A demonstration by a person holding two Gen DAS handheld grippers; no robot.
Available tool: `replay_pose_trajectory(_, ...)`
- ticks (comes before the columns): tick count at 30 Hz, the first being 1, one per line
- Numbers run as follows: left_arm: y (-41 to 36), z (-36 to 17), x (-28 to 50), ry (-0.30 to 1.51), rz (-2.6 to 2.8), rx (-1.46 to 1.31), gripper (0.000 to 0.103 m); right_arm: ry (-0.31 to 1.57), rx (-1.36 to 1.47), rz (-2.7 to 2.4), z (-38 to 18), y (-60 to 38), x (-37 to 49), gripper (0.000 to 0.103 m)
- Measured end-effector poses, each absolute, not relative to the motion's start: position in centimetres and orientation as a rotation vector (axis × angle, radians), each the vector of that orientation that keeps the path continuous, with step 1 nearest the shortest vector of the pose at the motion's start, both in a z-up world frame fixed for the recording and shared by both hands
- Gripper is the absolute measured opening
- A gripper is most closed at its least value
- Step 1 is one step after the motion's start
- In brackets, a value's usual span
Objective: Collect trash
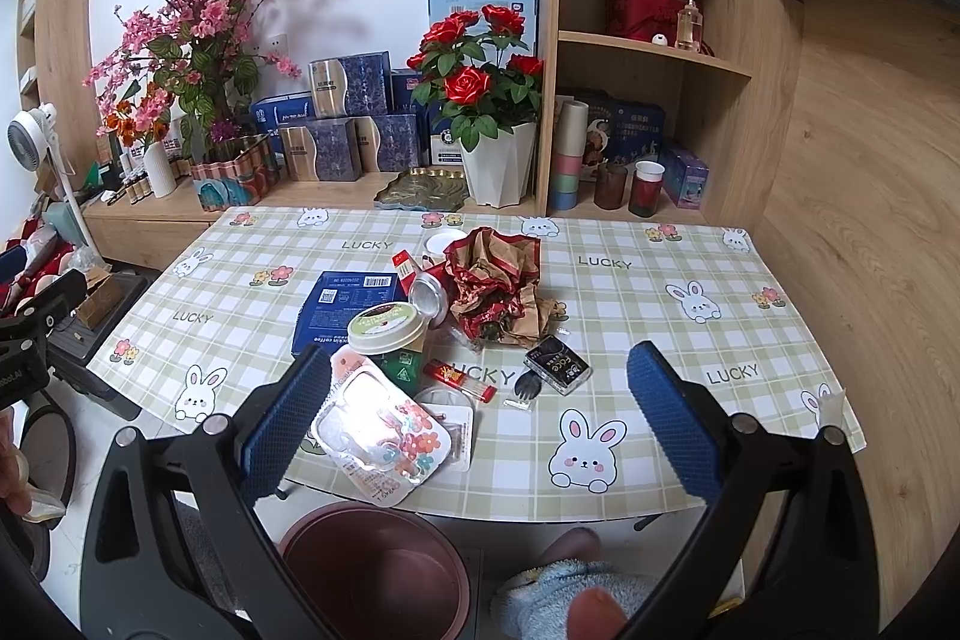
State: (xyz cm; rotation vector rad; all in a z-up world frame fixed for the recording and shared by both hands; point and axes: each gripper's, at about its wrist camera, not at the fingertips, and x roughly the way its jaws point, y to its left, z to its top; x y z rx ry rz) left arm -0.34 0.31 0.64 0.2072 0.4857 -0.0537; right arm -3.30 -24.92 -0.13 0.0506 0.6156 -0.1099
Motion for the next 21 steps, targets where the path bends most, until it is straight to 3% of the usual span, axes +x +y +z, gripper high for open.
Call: replay_pose_trajectory(21,0.16,0.79,-0.4,0.488,-0.055,0.21,0.098,0.62,0.053,-0.109,-0.5,-24.81,-3.24,0.097)
